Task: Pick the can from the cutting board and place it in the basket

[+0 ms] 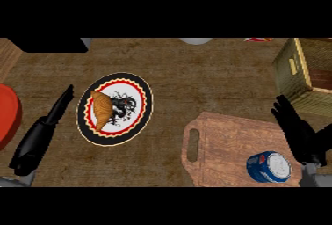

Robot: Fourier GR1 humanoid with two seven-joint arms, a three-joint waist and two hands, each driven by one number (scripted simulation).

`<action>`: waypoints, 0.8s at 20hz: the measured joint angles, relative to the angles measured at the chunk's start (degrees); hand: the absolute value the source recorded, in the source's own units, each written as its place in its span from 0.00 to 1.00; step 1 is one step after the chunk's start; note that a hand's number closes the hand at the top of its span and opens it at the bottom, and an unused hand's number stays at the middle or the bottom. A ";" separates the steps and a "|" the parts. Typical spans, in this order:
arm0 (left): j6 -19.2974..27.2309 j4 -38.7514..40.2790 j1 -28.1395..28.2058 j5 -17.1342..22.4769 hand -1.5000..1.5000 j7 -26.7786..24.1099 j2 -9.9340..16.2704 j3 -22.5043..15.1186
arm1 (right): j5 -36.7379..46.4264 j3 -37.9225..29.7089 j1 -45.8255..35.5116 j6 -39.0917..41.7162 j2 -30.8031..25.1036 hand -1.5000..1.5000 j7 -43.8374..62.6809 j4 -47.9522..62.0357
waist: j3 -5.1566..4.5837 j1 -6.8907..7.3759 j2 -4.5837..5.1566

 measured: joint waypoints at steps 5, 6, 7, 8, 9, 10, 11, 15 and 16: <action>0.42 4.40 4.43 5.24 0.50 6.98 -4.27 0.26 | -3.32 -1.40 -6.26 1.18 0.53 1.00 0.14 -6.93 | -0.49 -0.27 -0.16; 0.60 5.93 5.64 6.96 0.50 8.85 -5.59 0.41 | -4.15 -1.76 -8.08 1.39 0.77 1.00 -0.25 -8.73 | -0.59 -0.21 -0.17; 0.52 7.05 6.76 8.20 0.50 10.37 -6.61 0.17 | -3.36 -0.43 -9.67 2.88 0.12 1.00 -0.94 -10.65 | -0.69 0.18 -0.21; 0.62 7.65 7.25 9.29 0.50 11.59 -7.57 0.22 | -2.82 1.16 -10.75 3.94 0.24 1.00 -1.36 -12.70 | -0.68 0.20 -0.33; 0.70 7.72 7.21 10.26 0.50 12.51 -8.36 0.46 | -2.01 3.32 -11.45 3.92 1.52 1.00 -1.50 -14.58 | -0.59 0.18 -0.48; 0.59 7.81 7.18 11.31 0.50 13.53 -8.64 1.01 | -0.34 5.68 -11.91 3.08 2.60 0.00 -1.07 -16.56 | -0.52 0.05 -0.62; 0.80 7.91 7.25 11.76 0.50 14.02 -9.13 1.21 | 1.83 7.94 -12.48 1.81 3.40 0.00 -0.27 -18.37 | -0.44 -0.09 -0.75; 1.28 7.64 7.83 13.03 0.50 15.78 -9.91 1.98 | 13.01 16.38 -12.37 -5.67 5.84 0.00 4.87 -24.29 | -0.21 -0.95 -1.17; 1.27 7.65 8.08 13.29 0.50 15.83 -9.80 2.39 | 15.54 17.28 -12.81 -7.07 5.25 0.00 7.47 -25.33 | -0.21 -1.14 -1.25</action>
